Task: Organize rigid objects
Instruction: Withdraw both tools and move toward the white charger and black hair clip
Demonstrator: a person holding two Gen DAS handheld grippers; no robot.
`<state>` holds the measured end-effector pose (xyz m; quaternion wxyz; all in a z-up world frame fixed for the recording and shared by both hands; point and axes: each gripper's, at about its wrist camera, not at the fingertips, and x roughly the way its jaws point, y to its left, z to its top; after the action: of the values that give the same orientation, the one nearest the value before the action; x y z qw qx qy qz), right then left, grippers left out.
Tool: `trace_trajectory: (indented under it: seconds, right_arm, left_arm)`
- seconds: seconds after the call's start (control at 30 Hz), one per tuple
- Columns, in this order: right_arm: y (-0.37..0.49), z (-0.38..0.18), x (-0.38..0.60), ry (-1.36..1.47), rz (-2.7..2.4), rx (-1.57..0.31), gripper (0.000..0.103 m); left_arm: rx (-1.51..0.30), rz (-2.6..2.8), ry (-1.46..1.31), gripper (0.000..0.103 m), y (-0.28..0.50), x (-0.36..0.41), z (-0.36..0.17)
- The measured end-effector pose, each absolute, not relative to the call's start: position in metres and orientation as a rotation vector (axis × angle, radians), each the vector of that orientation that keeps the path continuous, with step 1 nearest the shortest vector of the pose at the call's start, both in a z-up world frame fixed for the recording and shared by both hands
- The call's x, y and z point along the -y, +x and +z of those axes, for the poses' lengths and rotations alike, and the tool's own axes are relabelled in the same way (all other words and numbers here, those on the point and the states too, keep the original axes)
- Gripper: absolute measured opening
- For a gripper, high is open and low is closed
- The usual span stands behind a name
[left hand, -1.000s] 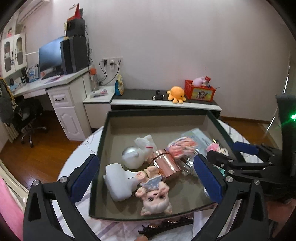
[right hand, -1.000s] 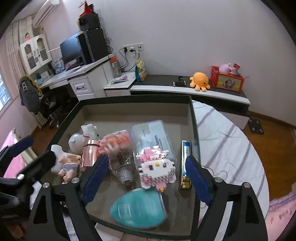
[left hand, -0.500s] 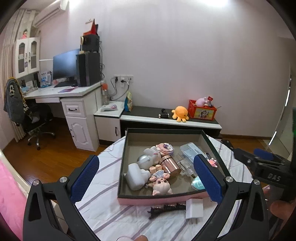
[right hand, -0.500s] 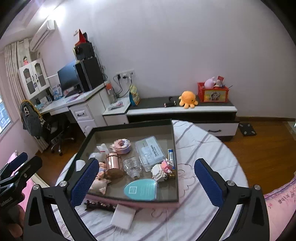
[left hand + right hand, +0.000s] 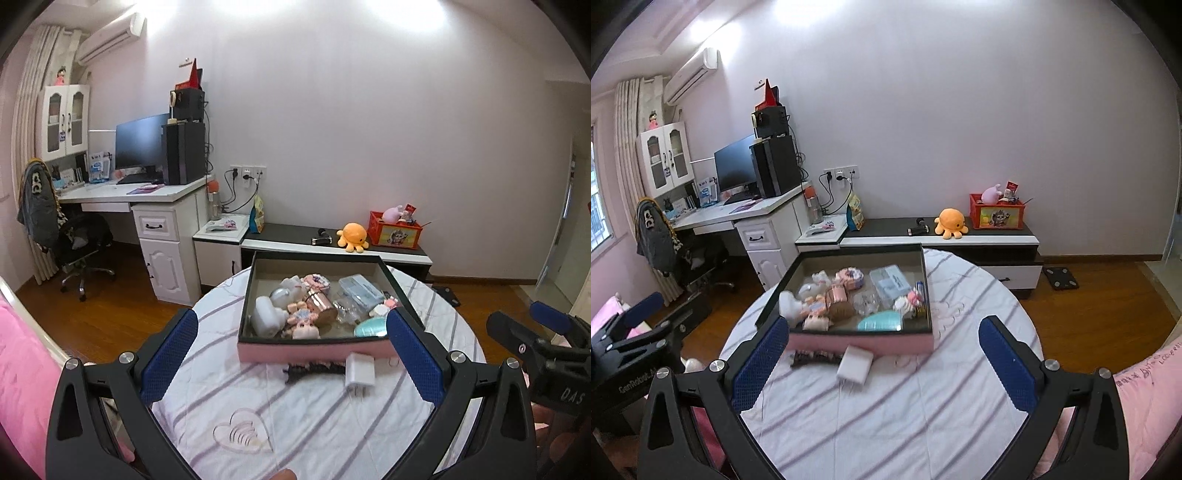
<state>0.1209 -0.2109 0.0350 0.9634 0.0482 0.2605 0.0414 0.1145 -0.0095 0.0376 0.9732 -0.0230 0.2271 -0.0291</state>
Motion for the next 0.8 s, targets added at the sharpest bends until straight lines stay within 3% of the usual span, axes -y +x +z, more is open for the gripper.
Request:
trace_trajectory:
  seconds: [0.8]
  right_arm:
    - [0.087,0.023,0.210,0.090,0.087,-0.550,0.103]
  left_arm:
    - [-0.489,-0.065,-0.051,0.103,0.075,0.012,0.023]
